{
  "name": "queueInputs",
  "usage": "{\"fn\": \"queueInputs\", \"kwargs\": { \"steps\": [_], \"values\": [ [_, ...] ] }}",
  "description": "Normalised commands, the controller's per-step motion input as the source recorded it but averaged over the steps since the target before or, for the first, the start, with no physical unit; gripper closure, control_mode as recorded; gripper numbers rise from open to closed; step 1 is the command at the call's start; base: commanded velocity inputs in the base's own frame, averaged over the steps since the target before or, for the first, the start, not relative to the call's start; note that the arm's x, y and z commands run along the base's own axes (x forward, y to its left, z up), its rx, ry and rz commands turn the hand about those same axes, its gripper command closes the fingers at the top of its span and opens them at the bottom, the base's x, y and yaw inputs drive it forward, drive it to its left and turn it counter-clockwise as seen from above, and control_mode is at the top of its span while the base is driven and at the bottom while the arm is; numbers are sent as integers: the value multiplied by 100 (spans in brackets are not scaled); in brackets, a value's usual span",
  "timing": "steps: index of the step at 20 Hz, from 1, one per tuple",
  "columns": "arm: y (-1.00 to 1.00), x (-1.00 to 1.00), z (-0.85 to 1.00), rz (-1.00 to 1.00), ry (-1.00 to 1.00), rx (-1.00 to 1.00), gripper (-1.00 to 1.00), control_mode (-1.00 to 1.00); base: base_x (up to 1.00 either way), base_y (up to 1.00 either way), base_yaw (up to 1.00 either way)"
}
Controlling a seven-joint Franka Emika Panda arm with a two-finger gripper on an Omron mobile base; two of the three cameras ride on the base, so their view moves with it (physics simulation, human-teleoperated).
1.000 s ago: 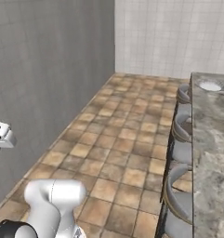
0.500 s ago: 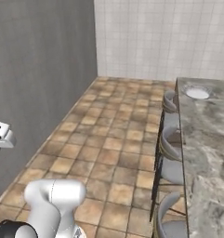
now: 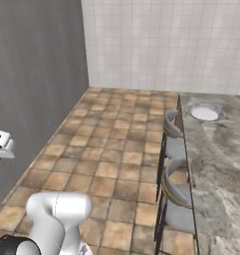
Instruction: Take the fork and place it on the left side of the plate. Then take the spoon and place it on the right side of the plate. Make sure they're directly next to the plate.
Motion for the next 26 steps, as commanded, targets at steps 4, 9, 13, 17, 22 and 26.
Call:
{"fn": "queueInputs", "kwargs": {
  "steps": [4,9,13,17,22,26],
  "values": [
    [0,0,0,0,0,0,100,100,82,14,-22],
    [0,0,0,0,0,0,100,100,85,16,-20],
    [0,0,0,0,0,0,100,100,85,17,-20],
    [0,0,0,0,0,0,100,100,84,20,-21],
    [0,0,0,0,0,0,100,100,76,27,-29],
    [0,0,0,0,0,0,100,100,62,30,-43]
  ]
}}
